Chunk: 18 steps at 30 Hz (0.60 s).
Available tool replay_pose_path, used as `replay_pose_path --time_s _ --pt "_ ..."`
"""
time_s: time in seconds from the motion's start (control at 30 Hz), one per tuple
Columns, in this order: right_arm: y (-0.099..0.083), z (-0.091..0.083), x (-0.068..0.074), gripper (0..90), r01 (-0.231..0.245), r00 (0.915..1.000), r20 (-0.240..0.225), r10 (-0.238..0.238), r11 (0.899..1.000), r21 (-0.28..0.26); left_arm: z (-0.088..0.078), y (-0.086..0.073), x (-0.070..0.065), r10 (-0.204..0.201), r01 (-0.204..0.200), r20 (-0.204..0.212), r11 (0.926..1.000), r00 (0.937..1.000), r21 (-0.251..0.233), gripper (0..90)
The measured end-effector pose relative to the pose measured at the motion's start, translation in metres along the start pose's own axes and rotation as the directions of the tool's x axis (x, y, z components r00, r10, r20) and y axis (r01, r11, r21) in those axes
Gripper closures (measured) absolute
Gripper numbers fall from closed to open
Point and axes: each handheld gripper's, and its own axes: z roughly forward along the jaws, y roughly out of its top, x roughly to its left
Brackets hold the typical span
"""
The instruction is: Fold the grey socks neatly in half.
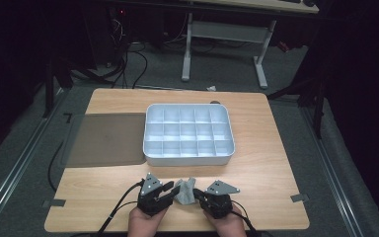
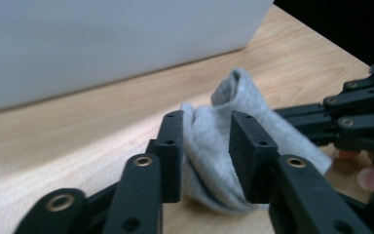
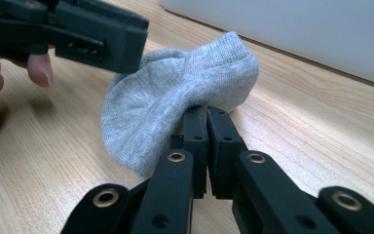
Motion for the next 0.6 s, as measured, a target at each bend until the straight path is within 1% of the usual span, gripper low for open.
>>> replay_pose_path --time_s 0.03,0.1,0.2,0.3,0.4,0.47,0.6 --pt "0.000 0.000 0.000 88.2 -0.001 1.0000 0.000 0.001 1.000 -0.001 0.000 -0.001 0.001 -0.012 0.012 0.007 0.9998 0.9999 0.013 63.4" --pt "0.000 -0.001 0.000 88.2 -0.005 1.0000 0.004 0.005 1.000 -0.003 0.001 -0.002 0.003 -0.034 0.033 0.024 0.9988 0.9991 0.035 64.9" --pt "0.000 -0.003 -0.001 88.2 -0.007 0.9999 0.010 0.007 1.000 -0.008 0.002 -0.004 0.003 -0.046 0.044 0.035 0.9977 0.9983 0.052 69.5" --pt "0.001 -0.005 -0.002 88.2 -0.009 0.9999 0.010 0.009 1.000 -0.020 0.003 -0.004 0.001 -0.034 0.032 0.036 0.9978 0.9988 0.059 74.4" --pt "0.001 -0.007 -0.002 88.2 -0.009 0.9999 0.007 0.009 1.000 -0.028 0.004 -0.005 -0.002 -0.023 0.020 0.036 0.9975 0.9991 0.067 77.2" --pt "0.001 -0.008 -0.002 88.2 -0.010 0.9999 0.007 0.010 1.000 -0.029 0.005 -0.005 -0.003 -0.021 0.018 0.038 0.9973 0.9991 0.071 78.3" --pt "0.002 -0.007 -0.001 88.2 -0.009 1.0000 0.002 0.009 1.000 -0.030 0.008 -0.005 -0.008 0.001 -0.005 0.042 0.9962 0.9991 0.087 79.6"
